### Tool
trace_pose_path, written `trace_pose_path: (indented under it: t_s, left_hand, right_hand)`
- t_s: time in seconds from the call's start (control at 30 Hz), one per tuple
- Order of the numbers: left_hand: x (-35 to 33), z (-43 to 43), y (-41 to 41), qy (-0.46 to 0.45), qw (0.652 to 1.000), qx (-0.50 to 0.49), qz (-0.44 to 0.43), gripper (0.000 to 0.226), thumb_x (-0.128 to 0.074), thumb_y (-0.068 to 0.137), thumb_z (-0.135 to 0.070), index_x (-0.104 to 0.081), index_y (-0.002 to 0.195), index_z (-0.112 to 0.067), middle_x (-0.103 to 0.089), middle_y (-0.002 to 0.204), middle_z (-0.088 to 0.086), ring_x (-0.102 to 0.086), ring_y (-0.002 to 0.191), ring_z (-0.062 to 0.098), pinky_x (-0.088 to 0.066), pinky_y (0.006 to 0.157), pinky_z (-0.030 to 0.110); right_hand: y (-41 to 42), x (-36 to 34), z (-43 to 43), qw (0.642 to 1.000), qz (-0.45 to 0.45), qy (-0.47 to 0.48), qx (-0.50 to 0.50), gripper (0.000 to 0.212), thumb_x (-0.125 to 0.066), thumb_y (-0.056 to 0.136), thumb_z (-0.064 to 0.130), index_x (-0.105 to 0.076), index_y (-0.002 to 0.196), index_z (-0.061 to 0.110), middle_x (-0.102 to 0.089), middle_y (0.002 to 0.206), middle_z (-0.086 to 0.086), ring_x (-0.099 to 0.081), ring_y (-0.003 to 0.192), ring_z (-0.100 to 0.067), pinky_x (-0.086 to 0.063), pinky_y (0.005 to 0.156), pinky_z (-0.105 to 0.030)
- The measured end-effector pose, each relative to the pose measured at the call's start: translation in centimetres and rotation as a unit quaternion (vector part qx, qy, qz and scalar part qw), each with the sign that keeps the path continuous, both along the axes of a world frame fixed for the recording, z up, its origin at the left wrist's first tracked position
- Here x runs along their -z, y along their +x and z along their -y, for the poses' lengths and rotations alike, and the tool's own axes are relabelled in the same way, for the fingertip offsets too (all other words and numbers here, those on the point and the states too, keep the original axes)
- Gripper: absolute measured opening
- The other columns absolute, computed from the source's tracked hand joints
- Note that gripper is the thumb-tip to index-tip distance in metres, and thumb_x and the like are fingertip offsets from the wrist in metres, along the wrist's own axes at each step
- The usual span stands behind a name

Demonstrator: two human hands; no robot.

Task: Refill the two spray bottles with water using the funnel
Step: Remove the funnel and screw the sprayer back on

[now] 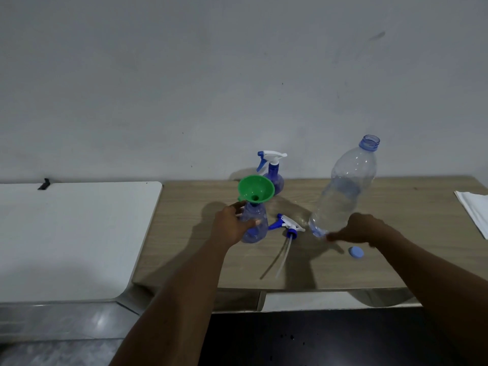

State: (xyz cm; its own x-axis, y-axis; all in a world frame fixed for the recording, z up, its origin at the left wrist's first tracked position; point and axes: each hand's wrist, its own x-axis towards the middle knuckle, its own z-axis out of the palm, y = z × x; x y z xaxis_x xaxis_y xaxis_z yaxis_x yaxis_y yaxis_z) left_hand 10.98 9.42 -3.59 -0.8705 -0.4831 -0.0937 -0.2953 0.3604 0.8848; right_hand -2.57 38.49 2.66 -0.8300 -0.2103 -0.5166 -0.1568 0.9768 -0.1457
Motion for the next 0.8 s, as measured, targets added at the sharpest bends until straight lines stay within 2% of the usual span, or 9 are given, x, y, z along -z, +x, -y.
trace_pose_path:
  t_s: [0.1,0.17,0.23,0.3,0.37,0.5,0.57,0.7,0.8]
  left_hand:
    - [0.0,0.0,0.0,-0.001,1.000,0.003,0.005,0.063,-0.090,0.069,-0.029,-0.065,0.125,-0.016,-0.068,0.102,-0.006,-0.066,0.088,0.010,-0.053,0.084,0.027]
    - [0.1,0.1,0.0,-0.004,1.000,0.001,0.010,0.067,-0.091,0.067,-0.031,-0.064,0.127,-0.016,-0.070,0.107,-0.003,-0.067,0.091,0.012,-0.055,0.087,0.030]
    - [0.2,0.1,0.0,0.000,1.000,0.001,0.015,0.071,-0.092,0.063,-0.036,-0.065,0.126,-0.018,-0.071,0.108,-0.005,-0.069,0.093,0.013,-0.056,0.090,0.037]
    - [0.3,0.2,0.0,0.009,1.000,0.000,0.019,0.074,-0.091,0.060,-0.038,-0.065,0.126,-0.020,-0.071,0.106,-0.007,-0.070,0.093,0.013,-0.056,0.091,0.039]
    - [0.2,0.1,0.1,0.005,1.000,0.004,0.023,0.072,-0.092,0.063,-0.035,-0.063,0.127,-0.020,-0.070,0.109,-0.005,-0.069,0.096,0.014,-0.055,0.092,0.037]
    - [0.4,0.2,0.1,0.031,0.999,0.002,0.025,0.065,-0.093,0.058,-0.039,-0.067,0.116,-0.025,-0.072,0.111,0.000,-0.071,0.097,0.019,-0.056,0.092,0.042]
    - [0.9,0.3,-0.1,0.034,0.999,-0.001,0.025,0.059,-0.090,0.050,-0.051,-0.069,0.103,-0.033,-0.075,0.103,-0.003,-0.072,0.094,0.016,-0.056,0.090,0.043]
    - [0.6,0.2,-0.2,0.013,0.999,0.017,0.038,0.064,-0.088,0.059,-0.051,-0.068,0.115,-0.028,-0.074,0.107,-0.005,-0.070,0.096,0.013,-0.056,0.092,0.038]
    - [0.3,0.2,0.0,-0.008,0.999,0.015,0.038,0.065,-0.088,0.066,-0.045,-0.065,0.123,-0.025,-0.073,0.111,-0.003,-0.070,0.096,0.014,-0.055,0.091,0.036]
  right_hand:
    - [2.1,-3.7,2.1,0.985,0.139,0.102,-0.028,0.063,-0.083,0.074,0.047,-0.054,0.097,-0.003,-0.071,0.076,-0.015,-0.071,0.059,-0.023,-0.055,0.049,-0.029]
    - [3.0,-5.9,4.6,0.987,0.115,0.083,-0.078,0.054,-0.077,0.080,0.051,-0.060,0.086,0.001,-0.073,0.066,-0.011,-0.068,0.051,-0.018,-0.051,0.046,-0.024]
    - [3.2,-7.4,7.6,0.988,0.015,0.005,-0.157,0.052,-0.072,0.082,0.054,-0.067,0.093,0.003,-0.076,0.080,-0.011,-0.067,0.060,-0.016,-0.050,0.053,-0.024]
    - [3.5,-9.0,10.6,0.968,-0.090,-0.119,-0.201,0.053,-0.074,0.079,0.055,-0.062,0.108,0.011,-0.071,0.100,-0.008,-0.062,0.079,-0.017,-0.048,0.065,-0.027]
    - [3.9,-10.3,13.4,0.944,-0.133,-0.197,-0.229,0.074,-0.079,0.071,0.057,-0.051,0.127,0.018,-0.062,0.120,-0.004,-0.057,0.097,-0.017,-0.049,0.080,-0.032]
    - [4.4,-10.2,17.7,0.936,-0.146,-0.140,-0.289,0.108,-0.084,0.063,0.059,-0.028,0.149,0.027,-0.043,0.144,-0.007,-0.044,0.130,-0.030,-0.047,0.100,-0.047]
    - [4.6,-9.5,19.1,0.930,-0.160,-0.074,-0.322,0.110,-0.083,0.062,0.061,-0.025,0.150,0.029,-0.041,0.145,-0.008,-0.041,0.132,-0.034,-0.047,0.098,-0.050]
    - [4.6,-8.8,20.3,0.924,-0.156,-0.018,-0.348,0.082,-0.081,0.069,0.050,-0.046,0.137,0.021,-0.053,0.130,-0.008,-0.054,0.113,-0.027,-0.052,0.084,-0.038]
    - [4.2,-9.4,20.1,0.929,-0.149,-0.037,-0.338,0.074,-0.081,0.068,0.051,-0.051,0.127,0.019,-0.056,0.122,-0.004,-0.056,0.104,-0.023,-0.055,0.086,-0.040]
